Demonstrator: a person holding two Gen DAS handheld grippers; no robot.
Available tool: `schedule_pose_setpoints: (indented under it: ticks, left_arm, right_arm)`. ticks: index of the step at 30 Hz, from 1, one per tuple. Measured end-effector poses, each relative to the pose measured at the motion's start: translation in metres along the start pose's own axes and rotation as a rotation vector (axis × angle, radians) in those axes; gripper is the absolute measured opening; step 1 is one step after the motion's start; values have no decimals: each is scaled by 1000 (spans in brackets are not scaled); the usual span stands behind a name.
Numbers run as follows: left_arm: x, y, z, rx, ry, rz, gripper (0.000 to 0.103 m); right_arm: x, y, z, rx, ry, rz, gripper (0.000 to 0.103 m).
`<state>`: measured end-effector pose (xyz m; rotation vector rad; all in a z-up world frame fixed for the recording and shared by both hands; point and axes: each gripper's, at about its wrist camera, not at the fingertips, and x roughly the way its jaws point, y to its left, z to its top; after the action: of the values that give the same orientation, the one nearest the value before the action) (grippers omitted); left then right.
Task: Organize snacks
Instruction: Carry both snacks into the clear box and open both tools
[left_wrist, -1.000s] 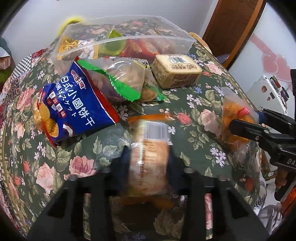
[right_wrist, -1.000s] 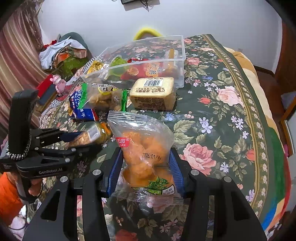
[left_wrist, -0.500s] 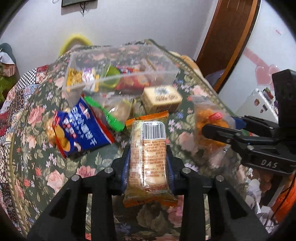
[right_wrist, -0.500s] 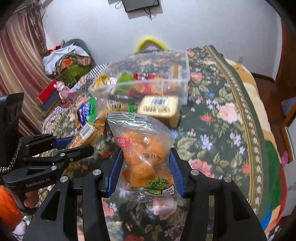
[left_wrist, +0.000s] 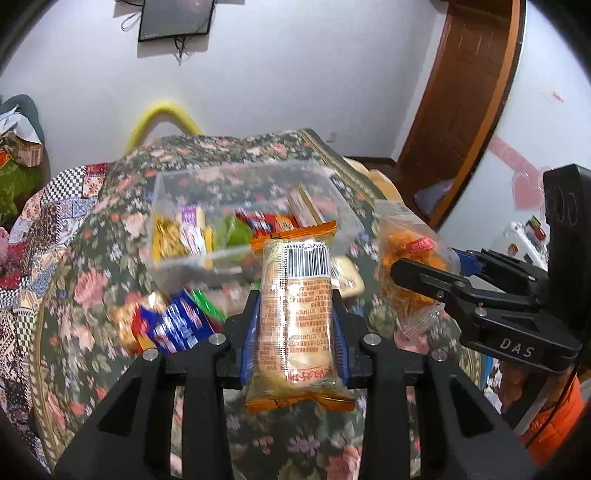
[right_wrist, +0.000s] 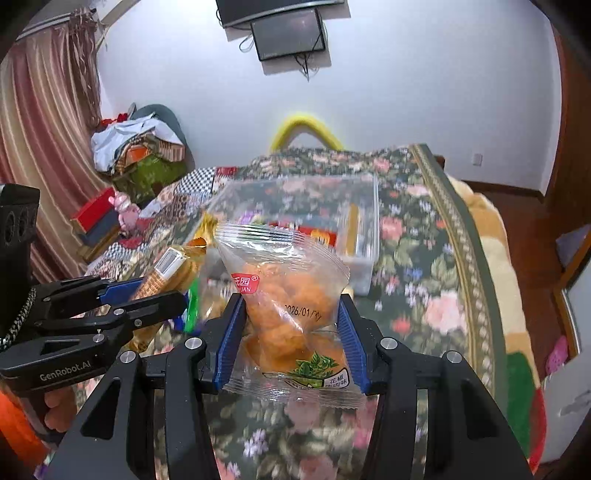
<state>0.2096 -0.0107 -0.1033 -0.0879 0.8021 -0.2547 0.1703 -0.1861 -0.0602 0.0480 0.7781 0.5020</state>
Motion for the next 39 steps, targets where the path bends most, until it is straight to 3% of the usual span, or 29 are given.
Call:
schedule_pose_setpoints:
  ticks: [12,24,39]
  left_arm:
    - [36,35,45,-29,-14,79,34]
    - [83,69,82,-67,16,105,34]
    - [154,97,106,-117,152,115,34]
  right_arm:
    - [38,2,39,5,-19,11,47]
    - [93,-4,72,-16,16,-12,47]
    - [150,-22,88,-53,131,-38,47]
